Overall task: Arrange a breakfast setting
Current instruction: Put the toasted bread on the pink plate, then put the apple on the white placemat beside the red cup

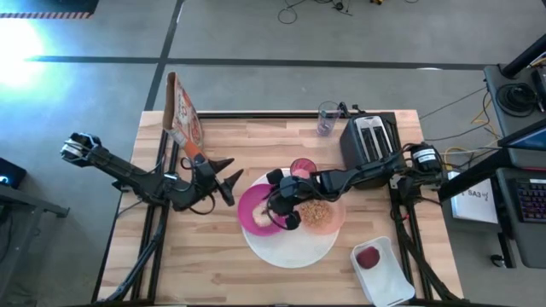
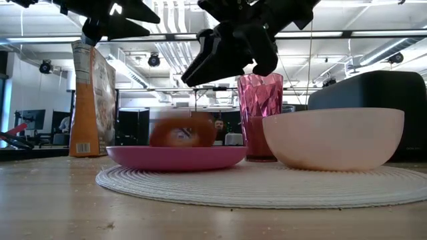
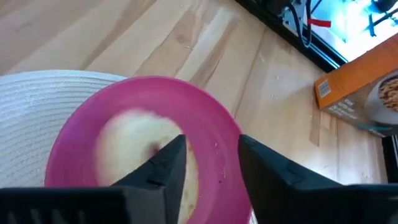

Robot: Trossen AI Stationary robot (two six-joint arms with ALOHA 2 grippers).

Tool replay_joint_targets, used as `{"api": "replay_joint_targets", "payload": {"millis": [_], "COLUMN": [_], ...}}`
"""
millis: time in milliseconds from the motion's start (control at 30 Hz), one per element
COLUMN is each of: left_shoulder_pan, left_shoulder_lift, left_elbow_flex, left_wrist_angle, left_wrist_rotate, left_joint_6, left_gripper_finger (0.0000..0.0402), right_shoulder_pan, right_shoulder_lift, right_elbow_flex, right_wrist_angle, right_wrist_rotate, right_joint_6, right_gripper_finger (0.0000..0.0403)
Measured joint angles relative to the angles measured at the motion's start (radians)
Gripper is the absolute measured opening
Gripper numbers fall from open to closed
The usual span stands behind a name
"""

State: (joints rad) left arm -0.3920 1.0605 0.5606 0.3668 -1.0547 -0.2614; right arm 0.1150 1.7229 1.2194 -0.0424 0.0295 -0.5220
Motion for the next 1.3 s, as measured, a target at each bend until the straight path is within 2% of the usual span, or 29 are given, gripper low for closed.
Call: {"api": "replay_joint_targets", "payload": {"millis": [133, 300, 400, 533, 667, 733, 800, 867, 1067, 1300], "left_shoulder_pan": [0.0, 0.0, 0.0, 0.0, -0.002, -0.002, -0.002, -0.002, -0.001, -0.001], "left_shoulder_lift": [0.004, 0.005, 0.005, 0.007, 0.009, 0.01, 0.01, 0.01, 0.009, 0.004], "left_elbow_flex": [0.0, 0.0, 0.0, 0.0, 0.0, 0.0, 0.0, 0.0, 0.0, 0.0], "left_wrist_angle": [0.0, 0.0, 0.0, -0.001, 0.0, 0.0, 0.0, 0.001, 0.009, 0.011], "left_wrist_rotate": [0.0, 0.0, 0.009, 0.118, 0.282, 0.333, 0.341, 0.34, 0.34, 0.34], "left_joint_6": [0.017, 0.012, -0.003, -0.017, -0.017, -0.013, -0.013, -0.013, -0.01, -0.01], "left_gripper_finger": [0.0213, 0.0213, 0.0213, 0.0213, 0.0213, 0.0213, 0.0213, 0.0213, 0.0213, 0.0213], "right_shoulder_pan": [0.0, 0.007, 0.007, 0.007, 0.007, 0.007, 0.008, 0.013, 0.049, 0.121], "right_shoulder_lift": [-0.006, -0.06, -0.114, -0.19, -0.237, -0.25, -0.264, -0.273, -0.275, -0.275], "right_elbow_flex": [0.0, 0.0, 0.012, 0.04, 0.044, 0.042, 0.041, 0.041, 0.039, 0.032], "right_wrist_angle": [0.006, -0.036, -0.133, -0.285, -0.364, -0.405, -0.473, -0.567, -0.843, -0.981], "right_wrist_rotate": [0.0, -0.003, -0.008, -0.051, -0.207, -0.302, -0.375, -0.401, -0.395, -0.393], "right_joint_6": [0.036, 0.284, 0.383, 0.481, 0.592, 0.665, 0.736, 0.801, 1.033, 1.31], "right_gripper_finger": [0.016, 0.0181, 0.0184, 0.0181, 0.0175, 0.0172, 0.0169, 0.0166, 0.0155, 0.0153]}}
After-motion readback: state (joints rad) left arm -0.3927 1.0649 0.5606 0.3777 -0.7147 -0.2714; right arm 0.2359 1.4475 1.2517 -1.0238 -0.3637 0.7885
